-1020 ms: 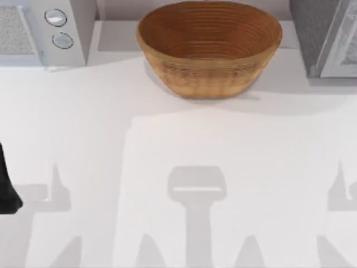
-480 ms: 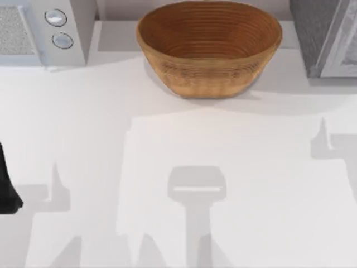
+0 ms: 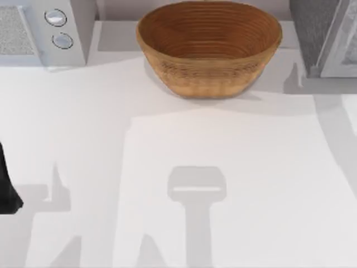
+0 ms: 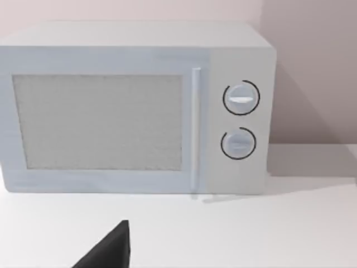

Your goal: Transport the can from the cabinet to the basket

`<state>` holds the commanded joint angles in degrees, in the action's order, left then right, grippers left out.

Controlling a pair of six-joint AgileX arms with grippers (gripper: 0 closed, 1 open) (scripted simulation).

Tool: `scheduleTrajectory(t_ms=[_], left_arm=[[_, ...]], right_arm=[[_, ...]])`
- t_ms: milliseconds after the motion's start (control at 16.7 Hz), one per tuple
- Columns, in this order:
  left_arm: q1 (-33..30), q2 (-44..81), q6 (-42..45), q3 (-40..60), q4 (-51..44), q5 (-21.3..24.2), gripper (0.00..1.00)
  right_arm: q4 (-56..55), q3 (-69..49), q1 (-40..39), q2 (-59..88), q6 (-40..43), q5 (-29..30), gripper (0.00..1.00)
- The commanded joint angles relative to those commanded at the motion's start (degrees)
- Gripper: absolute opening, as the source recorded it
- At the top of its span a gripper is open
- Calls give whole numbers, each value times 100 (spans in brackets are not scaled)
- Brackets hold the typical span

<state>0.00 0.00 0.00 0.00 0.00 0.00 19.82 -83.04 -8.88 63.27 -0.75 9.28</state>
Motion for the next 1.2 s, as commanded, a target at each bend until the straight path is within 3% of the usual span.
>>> scheduleTrajectory(t_ms=[300,780,1200], left_arm=[[0,0,0,0,0,0,100],[0,0,0,0,0,0,100],[0,0,0,0,0,0,100]], right_arm=[[363,-1500,-151,1138,-13,176,100],[368,-1756,-163,1357,-14,218,100],[44,-2750,-346,2677,-12,462,100]])
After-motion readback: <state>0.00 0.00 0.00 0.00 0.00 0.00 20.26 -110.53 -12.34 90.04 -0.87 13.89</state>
